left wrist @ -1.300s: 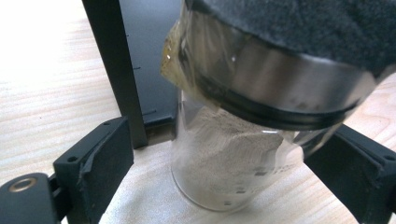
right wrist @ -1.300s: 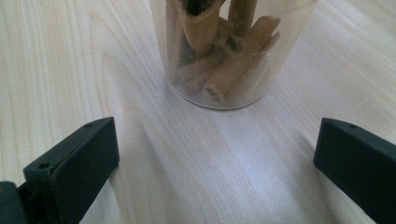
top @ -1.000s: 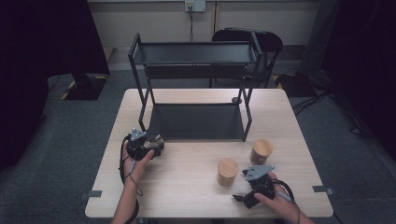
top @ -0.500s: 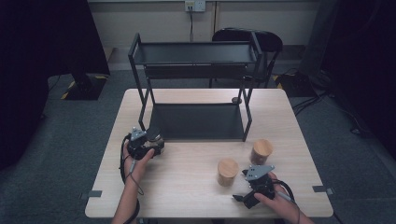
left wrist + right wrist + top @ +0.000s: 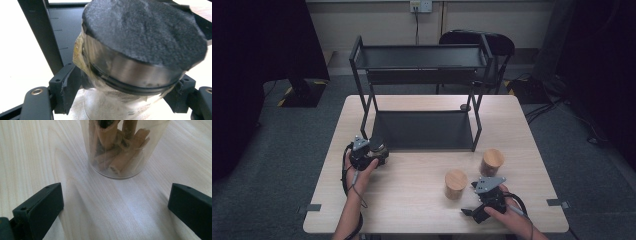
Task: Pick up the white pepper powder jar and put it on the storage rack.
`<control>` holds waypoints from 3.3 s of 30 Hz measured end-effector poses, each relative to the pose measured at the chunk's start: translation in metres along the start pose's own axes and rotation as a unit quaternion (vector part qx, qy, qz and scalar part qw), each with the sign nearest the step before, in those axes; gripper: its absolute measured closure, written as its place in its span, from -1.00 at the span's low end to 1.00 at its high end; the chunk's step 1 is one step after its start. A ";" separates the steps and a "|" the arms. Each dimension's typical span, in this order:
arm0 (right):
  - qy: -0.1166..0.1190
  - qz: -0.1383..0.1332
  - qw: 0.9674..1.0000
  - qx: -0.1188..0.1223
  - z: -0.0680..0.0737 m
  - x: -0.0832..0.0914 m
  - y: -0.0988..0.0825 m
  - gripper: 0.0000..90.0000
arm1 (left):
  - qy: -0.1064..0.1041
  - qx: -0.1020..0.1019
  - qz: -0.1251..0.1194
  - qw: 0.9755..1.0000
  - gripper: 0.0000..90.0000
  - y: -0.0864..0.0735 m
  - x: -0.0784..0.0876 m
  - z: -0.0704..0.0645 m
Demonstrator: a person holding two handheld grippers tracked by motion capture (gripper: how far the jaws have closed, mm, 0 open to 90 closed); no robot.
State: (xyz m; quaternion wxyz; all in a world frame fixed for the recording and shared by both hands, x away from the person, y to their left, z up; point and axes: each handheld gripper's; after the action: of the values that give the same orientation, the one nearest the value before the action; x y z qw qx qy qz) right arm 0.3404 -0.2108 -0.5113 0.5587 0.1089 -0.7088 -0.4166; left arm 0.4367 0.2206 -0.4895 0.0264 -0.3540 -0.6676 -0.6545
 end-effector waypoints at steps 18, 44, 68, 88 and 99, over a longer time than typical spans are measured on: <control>-0.001 0.000 1.000 -0.001 0.000 0.000 0.000 -1.00 | 0.005 -0.020 0.003 1.000 -0.37 0.001 0.000 -0.003; -0.001 0.000 1.000 -0.001 0.000 0.000 0.000 -1.00 | -0.006 -0.027 0.009 1.000 -0.33 0.006 0.003 -0.007; -0.001 0.000 1.000 -0.001 0.000 0.000 0.000 -1.00 | -0.028 -0.042 0.020 0.999 -0.33 0.019 0.002 -0.016; -0.001 0.000 1.000 -0.001 0.000 0.000 0.000 -1.00 | -0.048 -0.051 0.028 0.997 -0.32 0.035 -0.005 -0.028; -0.001 0.000 1.000 -0.001 0.000 0.000 0.000 -1.00 | -0.053 -0.055 0.033 0.997 -0.32 0.046 -0.010 -0.032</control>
State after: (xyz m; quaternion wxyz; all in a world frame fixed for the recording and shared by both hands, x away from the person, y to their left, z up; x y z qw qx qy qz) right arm 0.3400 -0.2109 -0.5113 0.5584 0.1077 -0.7088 -0.4173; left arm 0.4538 0.1832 -0.4505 -0.0068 -0.4106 -0.6194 -0.6691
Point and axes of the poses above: each handheld gripper's, and its own axes: x roughly backward along the jaws, y roughly out of its top, z roughly to its left, and after that the axes turned 1 degree about -y, right-handed
